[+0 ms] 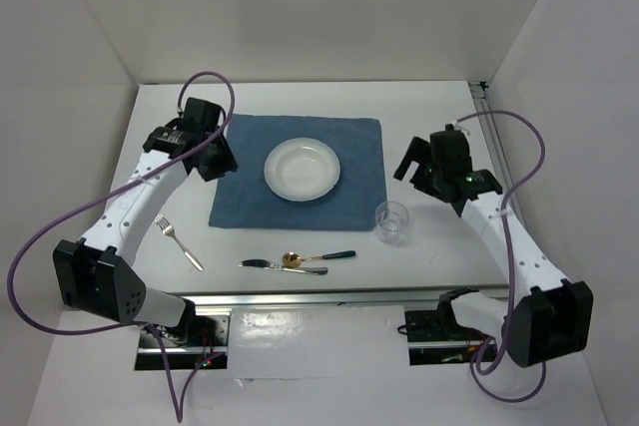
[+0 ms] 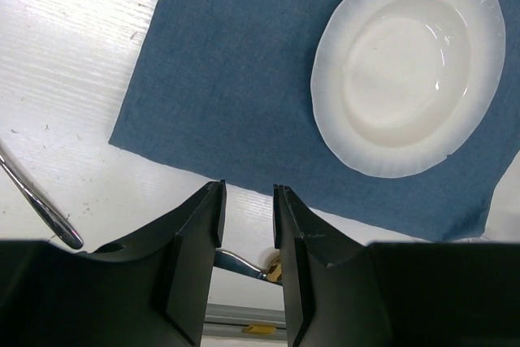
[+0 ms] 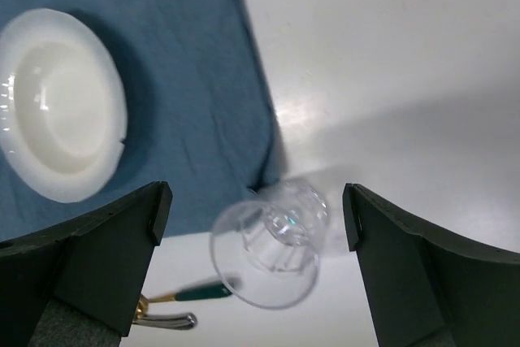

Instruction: Set the dinner table for one person

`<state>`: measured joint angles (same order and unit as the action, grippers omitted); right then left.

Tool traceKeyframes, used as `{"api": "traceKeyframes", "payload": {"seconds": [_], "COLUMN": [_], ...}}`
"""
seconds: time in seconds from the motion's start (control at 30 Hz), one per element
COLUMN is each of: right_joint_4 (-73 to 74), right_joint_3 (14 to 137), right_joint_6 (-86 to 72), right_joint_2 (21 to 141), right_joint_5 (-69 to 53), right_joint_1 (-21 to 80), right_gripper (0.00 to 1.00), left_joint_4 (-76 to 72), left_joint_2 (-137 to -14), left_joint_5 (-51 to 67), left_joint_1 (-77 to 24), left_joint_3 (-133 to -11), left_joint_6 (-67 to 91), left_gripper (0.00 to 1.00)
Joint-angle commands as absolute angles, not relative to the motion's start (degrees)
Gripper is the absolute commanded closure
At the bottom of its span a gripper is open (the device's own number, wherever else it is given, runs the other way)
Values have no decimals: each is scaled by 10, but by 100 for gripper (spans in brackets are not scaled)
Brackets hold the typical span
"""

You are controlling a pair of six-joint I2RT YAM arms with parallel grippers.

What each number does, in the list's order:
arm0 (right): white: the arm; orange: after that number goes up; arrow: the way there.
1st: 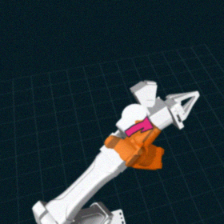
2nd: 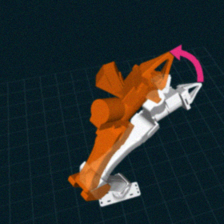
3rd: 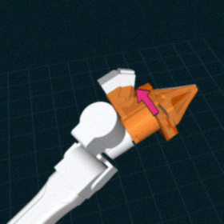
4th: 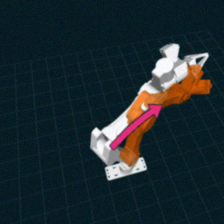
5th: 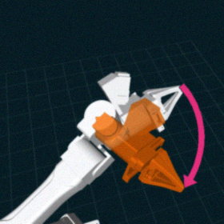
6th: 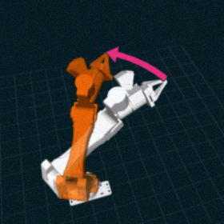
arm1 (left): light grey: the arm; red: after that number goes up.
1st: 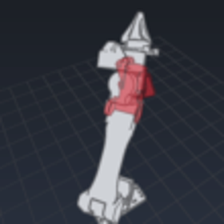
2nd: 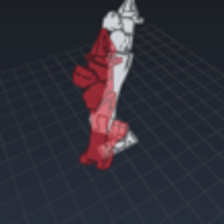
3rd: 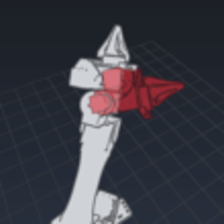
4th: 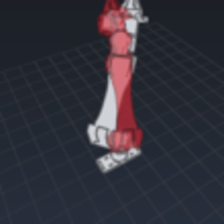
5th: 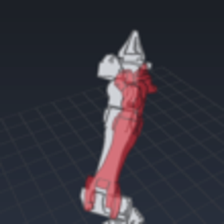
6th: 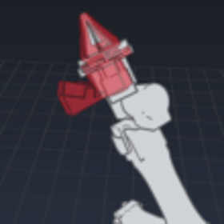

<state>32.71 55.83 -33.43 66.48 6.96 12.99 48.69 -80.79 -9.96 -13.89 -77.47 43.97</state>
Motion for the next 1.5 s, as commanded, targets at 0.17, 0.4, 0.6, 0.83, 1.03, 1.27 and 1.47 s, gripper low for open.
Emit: {"api": "traceKeyframes", "payload": {"seconds": [0.17,0.4,0.6,0.83,1.03,1.27,1.47], "right_joint_4": [364,323,308,314,270,268,346], "right_joint_3": [456,407,423,570,735,948,1129], "right_joint_6": [-382,-370,-381,-347,-284,-243,-232], "right_joint_2": [620,645,658,686,843,1087,1223], "right_joint_5": [28,-6,32,133,139,107,89], "right_joint_1": [98,120,144,172,172,167,154], "right_gripper": [5,23,65,100,100,100,100], "left_joint_4": [467,467,461,461,481,489,489], "left_joint_2": [-812,-807,-807,-812,-817,-810,-810], "left_joint_5": [-75,-80,-85,-91,-107,-81,-74], "left_joint_1": [-136,-136,-136,-136,-136,-136,-136], "left_joint_3": [-758,-752,-752,-747,-754,-747,-747], "left_joint_6": [446,440,435,429,422,396,382], "left_gripper": [54,54,54,56,58,62,63]}}
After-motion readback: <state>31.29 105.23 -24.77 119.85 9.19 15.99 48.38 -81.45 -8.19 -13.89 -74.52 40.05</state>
